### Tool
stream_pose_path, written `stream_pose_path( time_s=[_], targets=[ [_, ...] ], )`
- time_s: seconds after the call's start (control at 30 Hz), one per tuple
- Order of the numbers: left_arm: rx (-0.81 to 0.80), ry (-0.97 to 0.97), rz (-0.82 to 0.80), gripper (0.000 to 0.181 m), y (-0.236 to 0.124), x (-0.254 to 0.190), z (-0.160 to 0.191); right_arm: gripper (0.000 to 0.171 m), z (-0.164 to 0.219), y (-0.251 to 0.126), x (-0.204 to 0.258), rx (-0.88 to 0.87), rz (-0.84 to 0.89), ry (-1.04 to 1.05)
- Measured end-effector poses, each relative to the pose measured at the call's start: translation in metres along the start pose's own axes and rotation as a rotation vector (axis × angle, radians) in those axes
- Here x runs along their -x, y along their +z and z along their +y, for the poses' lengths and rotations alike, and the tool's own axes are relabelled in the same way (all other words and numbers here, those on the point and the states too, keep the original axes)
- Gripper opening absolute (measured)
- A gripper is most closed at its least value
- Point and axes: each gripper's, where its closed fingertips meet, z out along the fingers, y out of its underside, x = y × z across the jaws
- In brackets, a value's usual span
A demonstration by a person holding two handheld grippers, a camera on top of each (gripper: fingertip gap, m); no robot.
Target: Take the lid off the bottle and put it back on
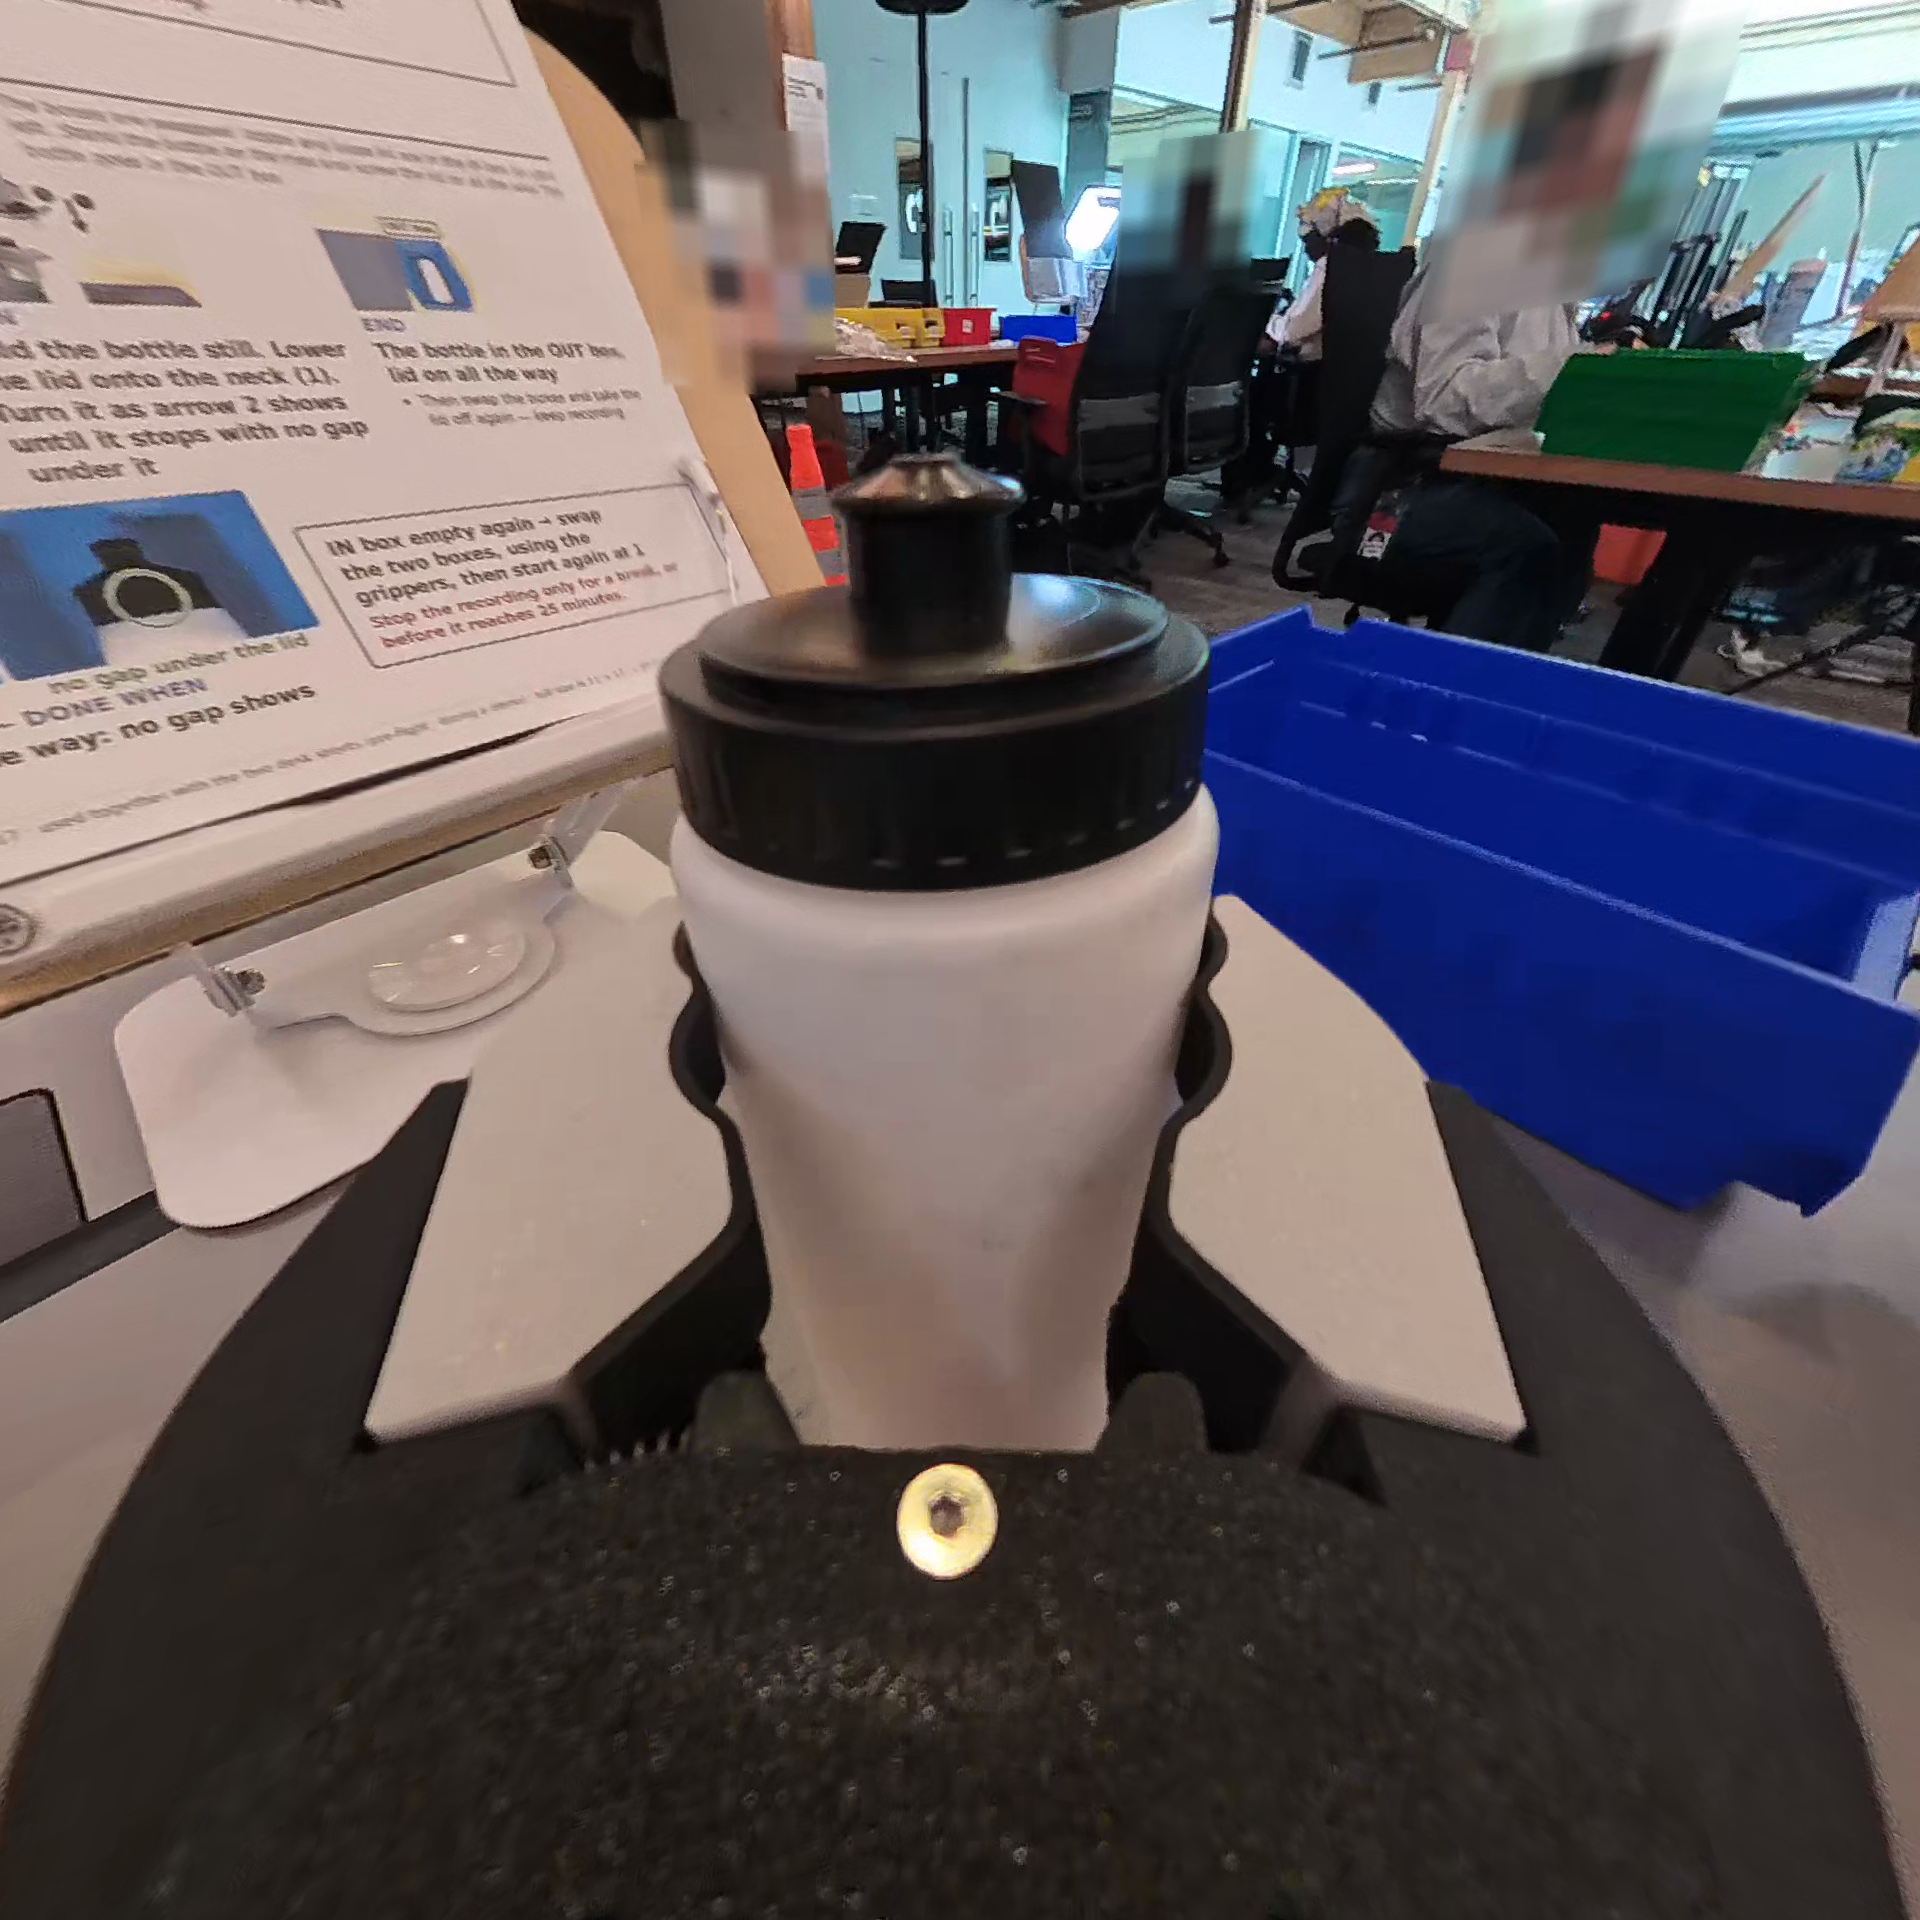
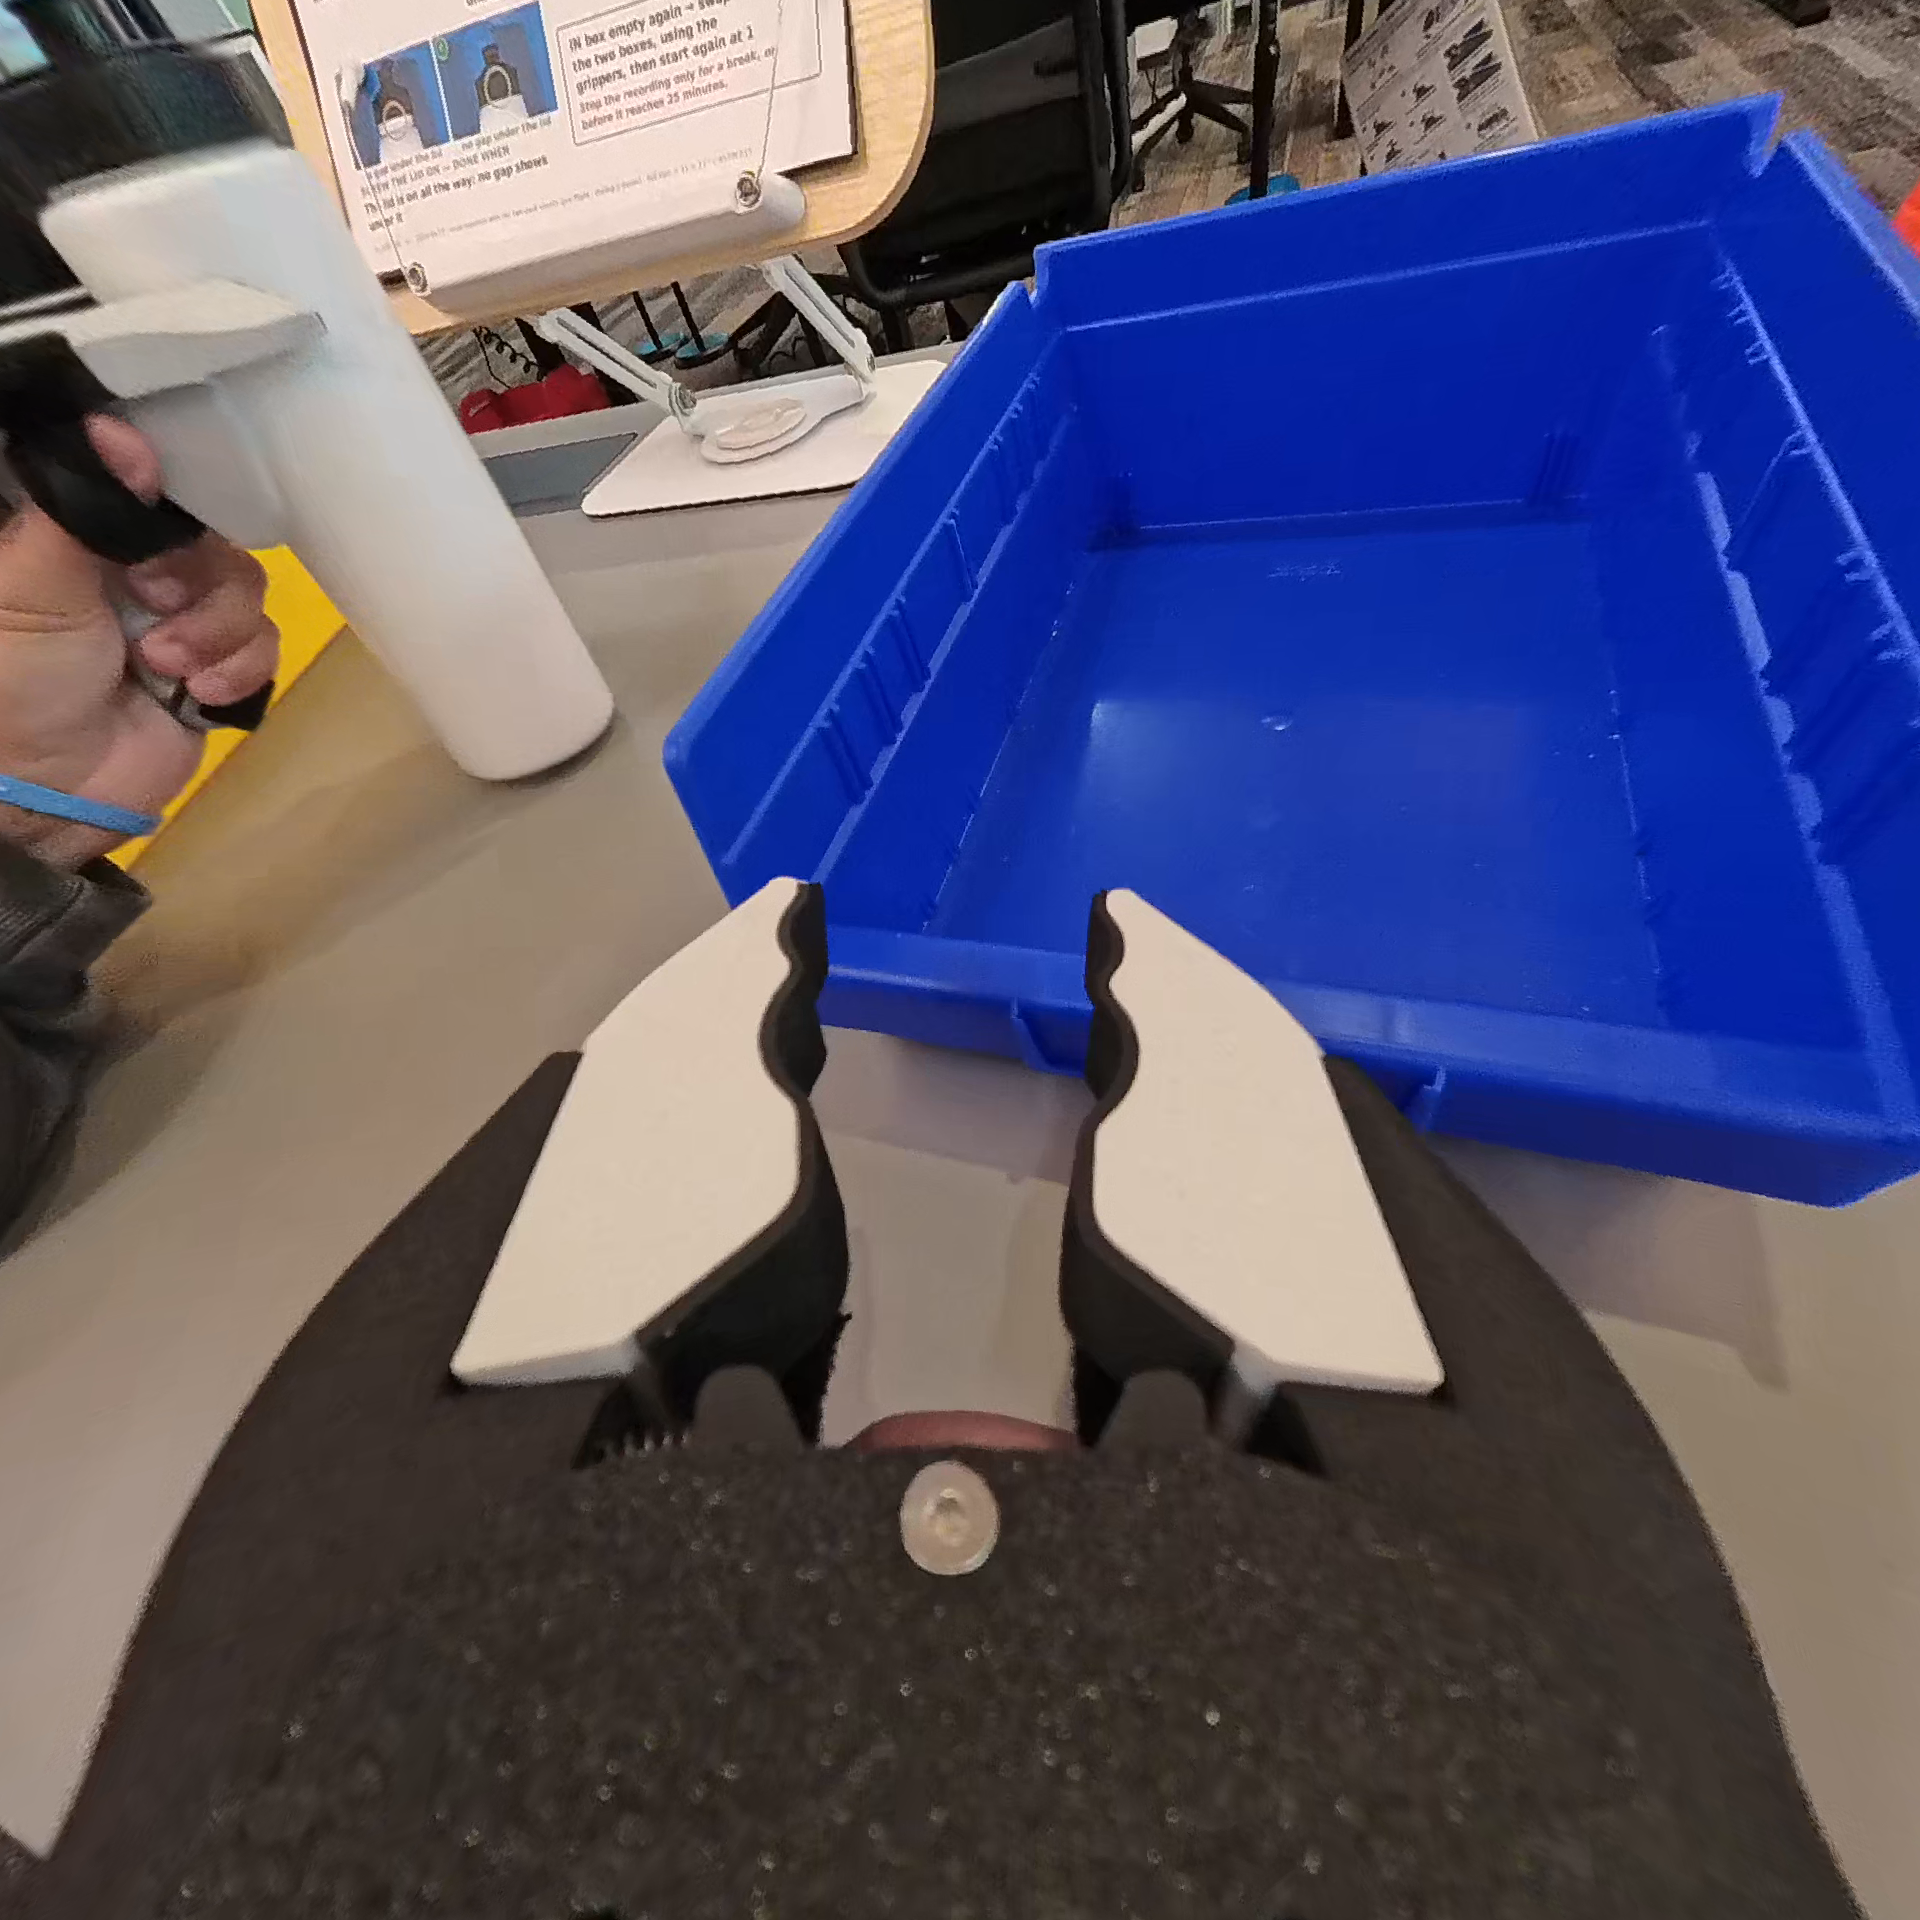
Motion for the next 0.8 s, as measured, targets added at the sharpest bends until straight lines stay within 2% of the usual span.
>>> stream_pose_path(
  time_s=[0.13,0.23,0.33,0.4,0.63,0.7,0.8],
  targets=[
    [-0.033,0.03,0.042,0.087,-0.004,-0.009,0.002,0.048,0.003,0.004,0.01,0.032,-0.04,-0.052],
    [-0.034,0.029,0.089,0.087,-0.006,-0.019,0.002,0.057,-0.002,0.005,0.03,0.046,-0.13,-0.106],
    [-0.042,0.029,0.12,0.087,-0.008,-0.027,0.002,0.059,-0.026,0.005,0.061,0.063,-0.224,-0.156],
    [-0.052,0.027,0.121,0.087,-0.009,-0.029,0.002,0.067,-0.045,0.011,0.091,0.132,-0.304,-0.227],
    [-0.058,0.028,0.098,0.087,-0.014,-0.028,0.002,0.095,-0.128,0.079,0.194,0.413,-0.359,-0.602],
    [-0.053,0.028,0.097,0.087,-0.014,-0.028,0.002,0.093,-0.141,0.106,0.216,0.519,-0.332,-0.673],
    [-0.047,0.029,0.091,0.087,-0.013,-0.028,0.002,0.094,-0.133,0.136,0.229,0.732,-0.307,-0.736]
  ],
)
